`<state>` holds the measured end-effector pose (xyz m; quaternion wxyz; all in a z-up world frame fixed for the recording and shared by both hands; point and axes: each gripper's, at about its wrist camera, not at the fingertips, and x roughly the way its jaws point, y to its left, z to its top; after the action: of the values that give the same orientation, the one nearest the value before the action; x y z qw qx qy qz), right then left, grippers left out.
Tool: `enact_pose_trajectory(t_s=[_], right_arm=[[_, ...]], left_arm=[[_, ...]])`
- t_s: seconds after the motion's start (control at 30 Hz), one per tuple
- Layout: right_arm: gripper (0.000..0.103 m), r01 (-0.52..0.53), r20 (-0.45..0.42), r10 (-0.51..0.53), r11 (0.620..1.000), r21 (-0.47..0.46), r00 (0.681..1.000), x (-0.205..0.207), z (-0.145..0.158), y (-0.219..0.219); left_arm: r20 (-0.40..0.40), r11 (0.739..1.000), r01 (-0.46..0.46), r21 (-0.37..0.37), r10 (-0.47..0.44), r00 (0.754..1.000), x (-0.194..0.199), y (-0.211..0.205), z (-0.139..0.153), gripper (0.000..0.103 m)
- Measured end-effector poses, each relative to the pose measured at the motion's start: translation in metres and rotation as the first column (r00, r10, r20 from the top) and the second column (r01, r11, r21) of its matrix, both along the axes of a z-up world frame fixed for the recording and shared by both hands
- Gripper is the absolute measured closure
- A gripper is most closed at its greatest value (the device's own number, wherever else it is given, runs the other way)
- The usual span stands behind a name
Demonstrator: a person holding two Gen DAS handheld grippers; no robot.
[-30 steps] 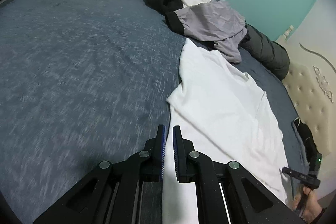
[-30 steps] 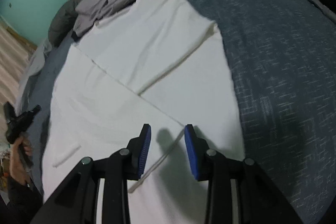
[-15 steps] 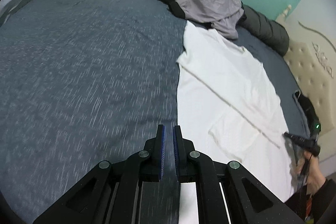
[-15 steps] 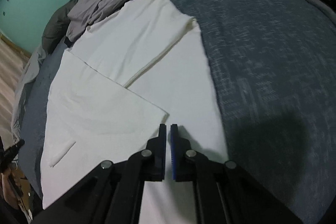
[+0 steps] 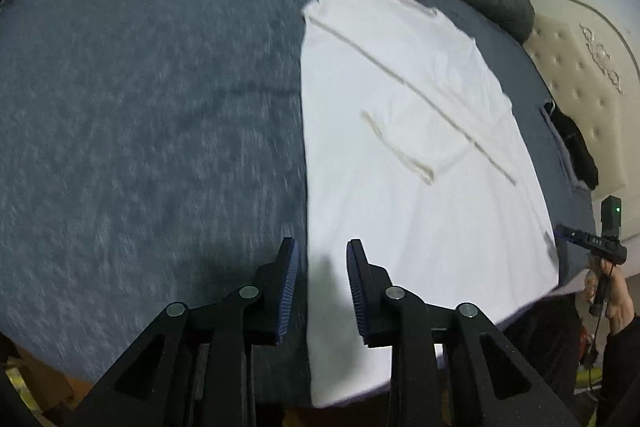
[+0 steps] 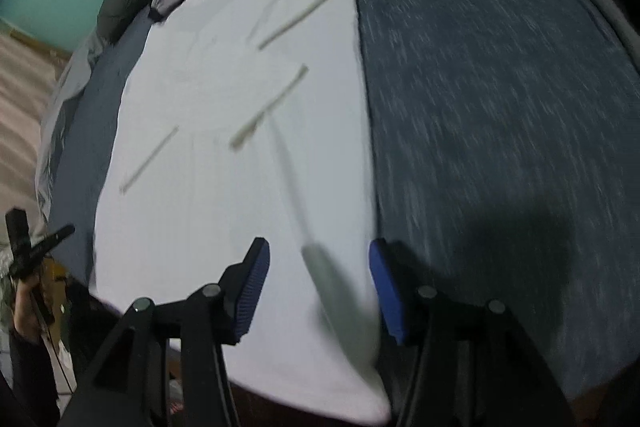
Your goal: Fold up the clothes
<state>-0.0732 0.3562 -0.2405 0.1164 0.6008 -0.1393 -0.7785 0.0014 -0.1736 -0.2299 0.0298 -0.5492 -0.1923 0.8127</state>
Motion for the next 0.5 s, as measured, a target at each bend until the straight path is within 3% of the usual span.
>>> enact_pose_trajectory(t_s=[0.07,0.5], right_arm=[[0.05,-0.001,0.016,0.001,1.0,0.009,1.0,0.016,-0.002,0.006],[0.05,0.014,0.048,-0.013,0.999,-0.034,0.999,0.061,-0.009,0.023]], left_arm=[[0.02,1.0,0.015,-0.001,-0.015,1.0,0.006,0.007,-0.004,0.061],[0.108,0.999,0.028,0.019,-0.03,0.994,0.031,0.011,-0.016,0.047]])
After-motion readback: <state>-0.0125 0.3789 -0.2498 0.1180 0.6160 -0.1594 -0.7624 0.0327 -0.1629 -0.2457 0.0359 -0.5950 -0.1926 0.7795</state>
